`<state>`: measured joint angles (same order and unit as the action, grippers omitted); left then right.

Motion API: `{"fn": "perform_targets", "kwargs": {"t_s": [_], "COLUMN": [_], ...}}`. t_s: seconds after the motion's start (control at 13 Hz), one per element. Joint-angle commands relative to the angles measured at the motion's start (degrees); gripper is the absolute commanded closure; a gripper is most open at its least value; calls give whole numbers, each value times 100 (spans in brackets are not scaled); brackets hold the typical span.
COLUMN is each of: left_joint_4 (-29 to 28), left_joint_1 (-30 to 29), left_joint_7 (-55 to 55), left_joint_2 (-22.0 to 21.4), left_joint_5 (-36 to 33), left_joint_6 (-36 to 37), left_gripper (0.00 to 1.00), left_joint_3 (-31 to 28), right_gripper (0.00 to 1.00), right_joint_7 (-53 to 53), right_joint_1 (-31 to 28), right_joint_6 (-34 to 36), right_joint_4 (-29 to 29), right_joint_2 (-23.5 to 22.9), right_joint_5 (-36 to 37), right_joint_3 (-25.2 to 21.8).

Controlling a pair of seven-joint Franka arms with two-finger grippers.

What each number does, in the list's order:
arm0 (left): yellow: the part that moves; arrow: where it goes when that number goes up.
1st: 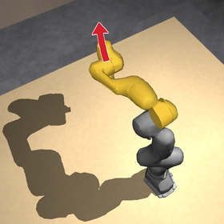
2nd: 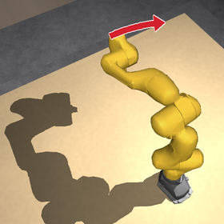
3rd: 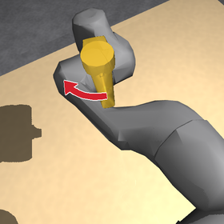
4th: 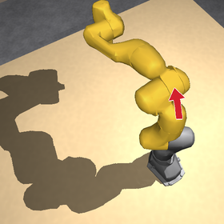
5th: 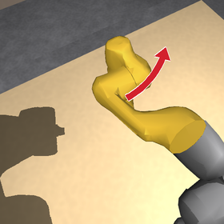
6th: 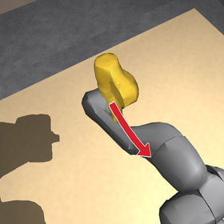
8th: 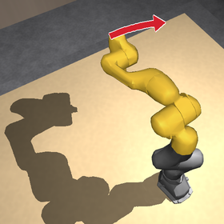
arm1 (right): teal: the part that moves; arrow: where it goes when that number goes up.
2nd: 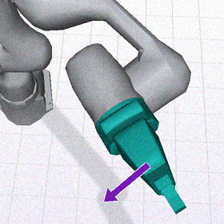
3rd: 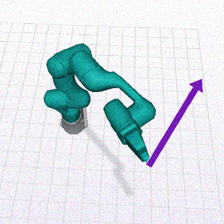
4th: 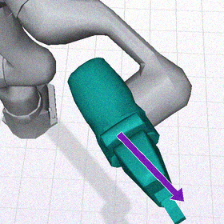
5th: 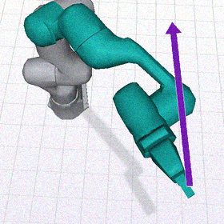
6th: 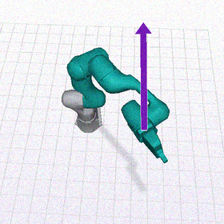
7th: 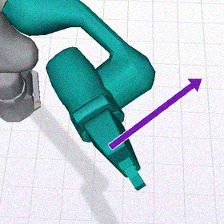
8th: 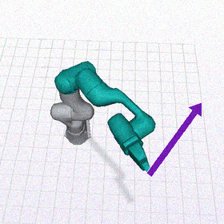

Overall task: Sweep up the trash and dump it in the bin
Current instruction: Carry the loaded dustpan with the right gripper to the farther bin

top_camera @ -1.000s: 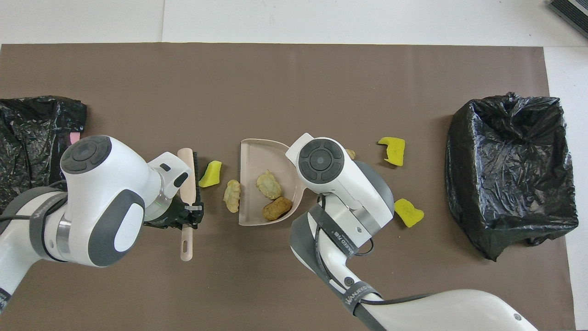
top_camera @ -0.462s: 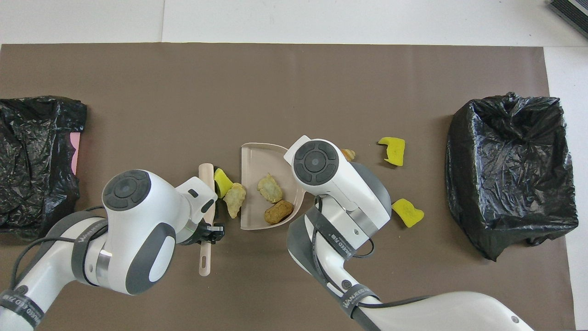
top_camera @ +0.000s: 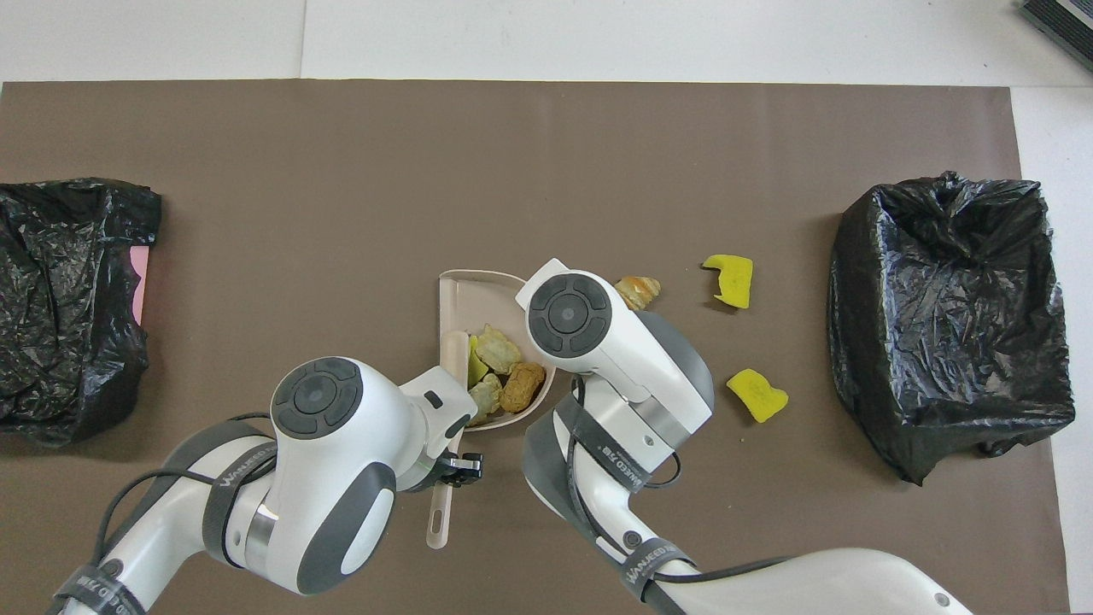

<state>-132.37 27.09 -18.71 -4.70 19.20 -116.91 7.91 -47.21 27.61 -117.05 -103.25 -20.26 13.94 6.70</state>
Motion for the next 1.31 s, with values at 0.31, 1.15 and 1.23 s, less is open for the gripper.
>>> {"fn": "perform_targets", "kwargs": {"t_s": [0.31,1.15,1.23], "left_joint_4": [105,1494,1617], "left_joint_1": [68,-274,-449], "left_joint_7": [131,-871,-872], "left_joint_2": [-313,-207,-216], "left_joint_5": [207,22,-21], "left_joint_6": [835,1363,1485], "left_gripper": [100,100,100], "left_joint_3": [-96,-132,-140], "right_gripper": [100,100,100], "right_joint_7": [221,195,160], "right_joint_1": [-72,-405,-449], "right_joint_6": [-265,-581,-599], "right_joint_4": [42,33,42], "right_joint_2": [-189,-145,-119], "right_joint_5": [47,-356,-383], "right_joint_3": [33,42,42]}}
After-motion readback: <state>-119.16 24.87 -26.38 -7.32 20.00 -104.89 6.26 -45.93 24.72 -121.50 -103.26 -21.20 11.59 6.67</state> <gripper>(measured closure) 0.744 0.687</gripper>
